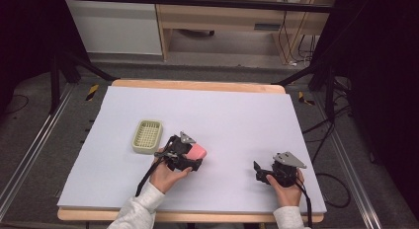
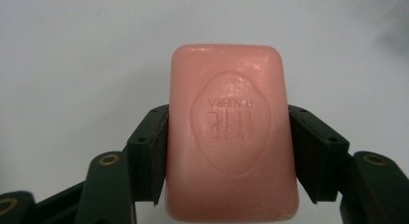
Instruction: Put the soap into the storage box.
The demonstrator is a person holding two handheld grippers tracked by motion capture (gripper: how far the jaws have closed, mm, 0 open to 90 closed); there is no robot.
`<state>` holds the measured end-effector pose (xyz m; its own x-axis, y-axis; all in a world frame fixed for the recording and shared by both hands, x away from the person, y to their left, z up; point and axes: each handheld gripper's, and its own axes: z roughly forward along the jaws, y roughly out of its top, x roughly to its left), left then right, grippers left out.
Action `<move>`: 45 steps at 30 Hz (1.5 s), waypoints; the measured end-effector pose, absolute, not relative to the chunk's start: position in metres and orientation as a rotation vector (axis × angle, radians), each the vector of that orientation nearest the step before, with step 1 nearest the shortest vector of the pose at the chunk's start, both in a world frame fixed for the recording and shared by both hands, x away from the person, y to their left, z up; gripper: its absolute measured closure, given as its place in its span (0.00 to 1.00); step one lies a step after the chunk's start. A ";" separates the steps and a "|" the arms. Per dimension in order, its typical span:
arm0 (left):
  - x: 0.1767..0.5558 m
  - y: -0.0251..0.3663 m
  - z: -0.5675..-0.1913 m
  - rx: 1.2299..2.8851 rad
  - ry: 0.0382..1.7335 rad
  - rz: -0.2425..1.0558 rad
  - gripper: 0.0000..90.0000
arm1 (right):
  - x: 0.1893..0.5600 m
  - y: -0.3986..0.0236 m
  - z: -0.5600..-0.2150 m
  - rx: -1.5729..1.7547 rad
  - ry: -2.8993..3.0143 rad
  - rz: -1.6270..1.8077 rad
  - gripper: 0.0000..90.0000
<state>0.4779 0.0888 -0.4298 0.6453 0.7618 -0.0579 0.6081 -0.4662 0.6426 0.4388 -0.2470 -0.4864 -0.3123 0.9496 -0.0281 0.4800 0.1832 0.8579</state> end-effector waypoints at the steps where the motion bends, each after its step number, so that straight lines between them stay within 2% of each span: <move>1: 0.478 0.089 -0.430 2.226 1.061 0.313 0.41 | 0.439 -0.247 -0.486 1.339 1.882 1.042 0.08; 16: 0.481 0.130 -0.423 2.175 1.120 0.340 0.41 | 0.440 -0.248 -0.487 1.345 1.886 1.037 0.08; 45: 0.499 0.177 -0.405 2.070 1.227 0.392 0.41 | 0.441 -0.247 -0.487 1.347 1.895 1.038 0.08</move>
